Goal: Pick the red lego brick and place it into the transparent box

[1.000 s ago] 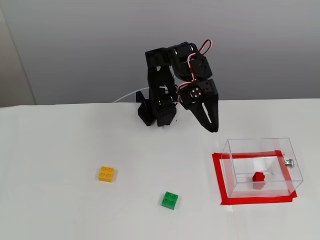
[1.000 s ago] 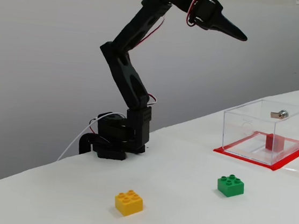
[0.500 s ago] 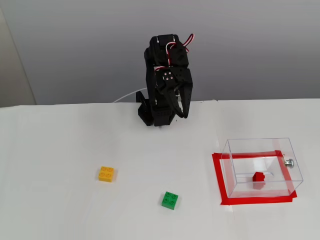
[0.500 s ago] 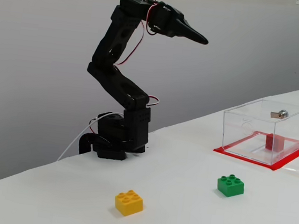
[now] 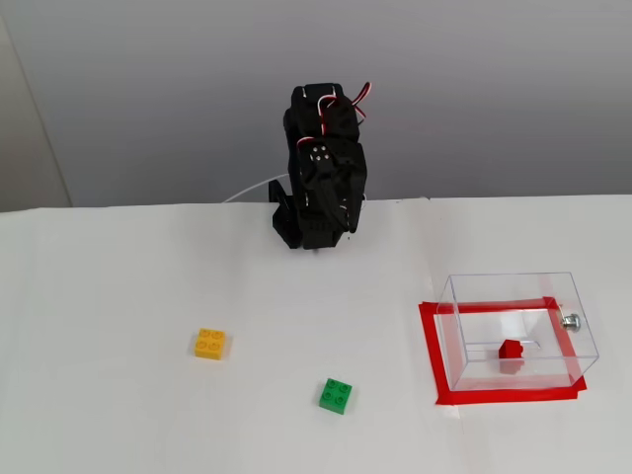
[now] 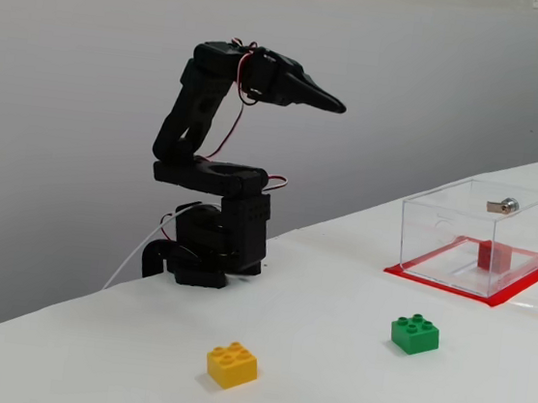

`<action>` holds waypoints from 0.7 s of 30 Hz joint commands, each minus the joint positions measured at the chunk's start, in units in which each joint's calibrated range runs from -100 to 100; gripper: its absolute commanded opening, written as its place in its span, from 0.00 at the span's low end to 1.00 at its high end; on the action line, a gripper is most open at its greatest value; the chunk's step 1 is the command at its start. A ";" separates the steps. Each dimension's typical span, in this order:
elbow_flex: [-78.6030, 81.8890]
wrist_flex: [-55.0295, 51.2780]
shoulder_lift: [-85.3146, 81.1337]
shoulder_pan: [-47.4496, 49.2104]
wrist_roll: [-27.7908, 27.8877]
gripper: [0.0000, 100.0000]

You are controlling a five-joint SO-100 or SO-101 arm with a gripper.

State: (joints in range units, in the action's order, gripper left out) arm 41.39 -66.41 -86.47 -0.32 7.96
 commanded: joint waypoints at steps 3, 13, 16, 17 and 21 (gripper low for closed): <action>7.97 0.96 -6.15 -2.38 0.18 0.02; 24.97 0.96 -13.28 -2.60 1.38 0.02; 29.04 1.05 -13.28 -2.60 1.12 0.02; 30.21 1.48 -13.28 -2.60 1.07 0.02; 36.09 4.70 -13.28 -4.15 0.96 0.02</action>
State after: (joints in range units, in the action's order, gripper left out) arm 74.93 -63.58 -99.24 -3.21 8.99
